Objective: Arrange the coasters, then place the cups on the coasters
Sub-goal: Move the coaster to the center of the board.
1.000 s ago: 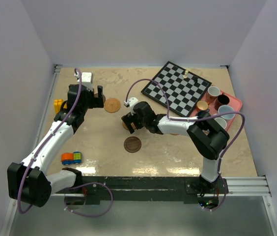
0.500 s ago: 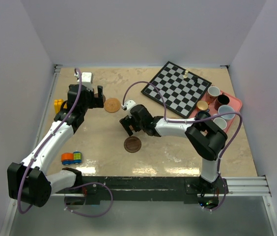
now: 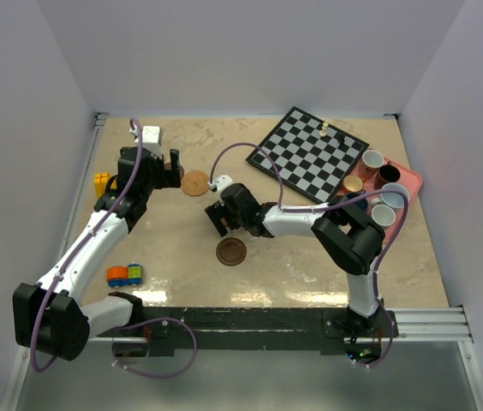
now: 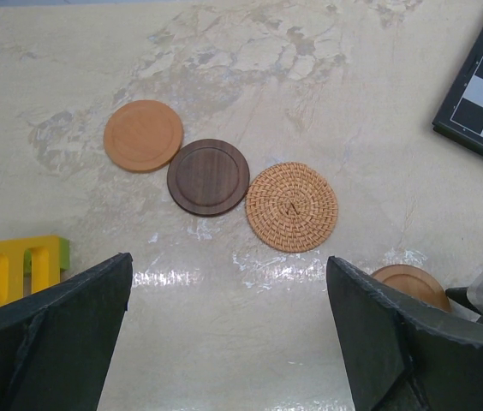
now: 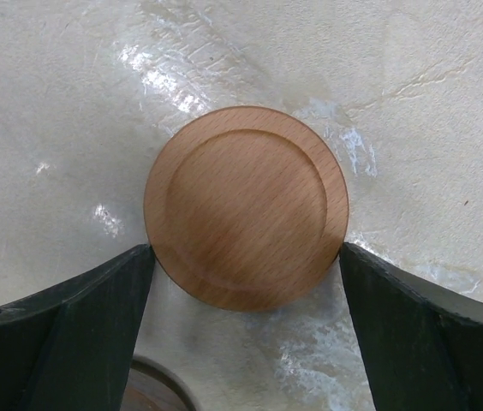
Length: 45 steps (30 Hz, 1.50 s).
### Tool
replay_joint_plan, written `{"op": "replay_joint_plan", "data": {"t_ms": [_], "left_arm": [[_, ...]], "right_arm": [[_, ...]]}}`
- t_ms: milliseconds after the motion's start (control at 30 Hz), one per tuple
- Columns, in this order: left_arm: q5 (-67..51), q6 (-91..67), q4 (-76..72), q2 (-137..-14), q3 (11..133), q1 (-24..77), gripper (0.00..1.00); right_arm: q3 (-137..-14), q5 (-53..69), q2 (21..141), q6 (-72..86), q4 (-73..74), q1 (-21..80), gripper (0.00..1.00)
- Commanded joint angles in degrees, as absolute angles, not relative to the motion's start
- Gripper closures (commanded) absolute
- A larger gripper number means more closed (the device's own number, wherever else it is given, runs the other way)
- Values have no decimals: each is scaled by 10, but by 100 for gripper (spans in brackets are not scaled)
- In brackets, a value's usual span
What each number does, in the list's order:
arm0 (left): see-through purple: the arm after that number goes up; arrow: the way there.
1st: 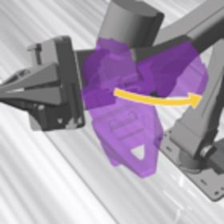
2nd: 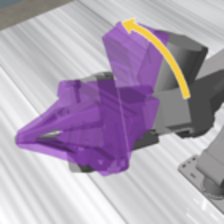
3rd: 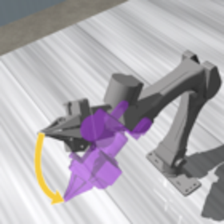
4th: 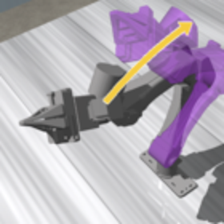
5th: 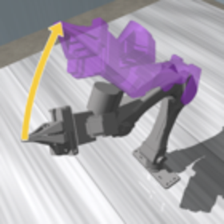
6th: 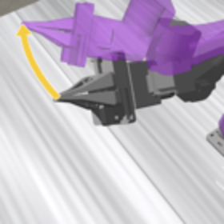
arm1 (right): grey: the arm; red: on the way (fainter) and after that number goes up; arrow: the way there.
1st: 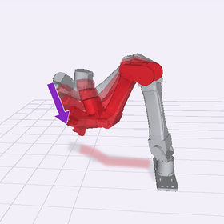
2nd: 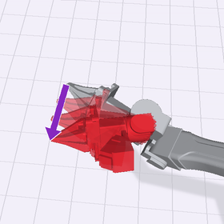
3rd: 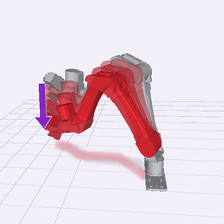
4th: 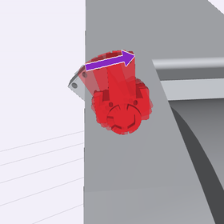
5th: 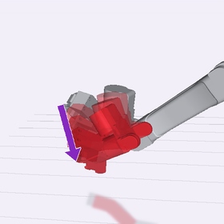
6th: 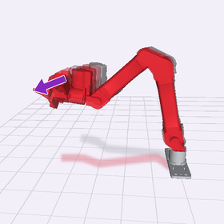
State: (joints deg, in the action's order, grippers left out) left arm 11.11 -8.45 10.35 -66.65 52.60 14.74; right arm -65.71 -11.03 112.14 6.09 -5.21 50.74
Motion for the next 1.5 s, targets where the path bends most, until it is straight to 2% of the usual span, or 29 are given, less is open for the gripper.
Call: {"op": "replay_joint_plan", "data": {"t_ms": [0, 367, 700, 1467], "left_arm": [[113, -89, 83, -663, 528, 143, 0], [114, -89, 84, -662, 528, 143, 0], [115, -88, 83, -660, 528, 143, 0], [120, -85, 83, -660, 526, 143, 0]], "right_arm": [[-674, -140, 1136, 81, -42, 510, 10], [-682, -157, 1158, 120, -33, 489, 21], [-692, -120, 1178, 102, -59, 454, 22], [-756, -100, 1239, 76, -70, 447, 22]]}}
